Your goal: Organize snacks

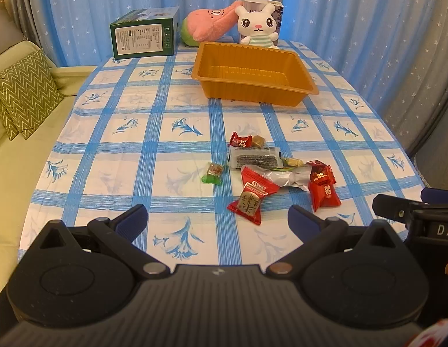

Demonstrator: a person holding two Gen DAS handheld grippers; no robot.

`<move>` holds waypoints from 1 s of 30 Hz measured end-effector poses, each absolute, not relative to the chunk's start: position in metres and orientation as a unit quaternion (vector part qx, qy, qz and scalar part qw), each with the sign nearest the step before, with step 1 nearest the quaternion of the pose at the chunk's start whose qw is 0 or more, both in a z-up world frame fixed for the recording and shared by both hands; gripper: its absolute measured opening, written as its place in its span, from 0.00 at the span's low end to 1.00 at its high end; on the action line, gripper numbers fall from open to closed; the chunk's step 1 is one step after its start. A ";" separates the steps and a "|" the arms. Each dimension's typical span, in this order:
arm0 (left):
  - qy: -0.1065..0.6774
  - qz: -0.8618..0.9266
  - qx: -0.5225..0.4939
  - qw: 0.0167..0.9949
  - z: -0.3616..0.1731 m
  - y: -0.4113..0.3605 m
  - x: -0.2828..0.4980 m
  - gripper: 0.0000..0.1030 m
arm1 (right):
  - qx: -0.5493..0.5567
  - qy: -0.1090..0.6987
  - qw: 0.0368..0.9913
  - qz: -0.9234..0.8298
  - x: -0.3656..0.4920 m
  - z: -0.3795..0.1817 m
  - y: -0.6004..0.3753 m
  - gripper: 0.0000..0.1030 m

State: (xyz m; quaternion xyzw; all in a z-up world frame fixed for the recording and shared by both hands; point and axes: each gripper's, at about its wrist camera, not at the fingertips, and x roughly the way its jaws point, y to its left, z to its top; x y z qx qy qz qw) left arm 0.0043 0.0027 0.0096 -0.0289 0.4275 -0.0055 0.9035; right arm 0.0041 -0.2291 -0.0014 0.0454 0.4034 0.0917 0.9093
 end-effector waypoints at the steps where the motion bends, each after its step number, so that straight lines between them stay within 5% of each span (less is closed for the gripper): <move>1: 0.427 -0.005 -0.028 0.904 0.008 0.002 0.003 0.99 | 0.046 0.404 0.909 0.092 0.004 -0.001 -0.230 1.00; 30: 0.425 -0.005 -0.028 0.905 0.012 0.001 0.001 0.99 | 0.047 0.403 0.909 0.092 0.002 -0.003 -0.228 1.00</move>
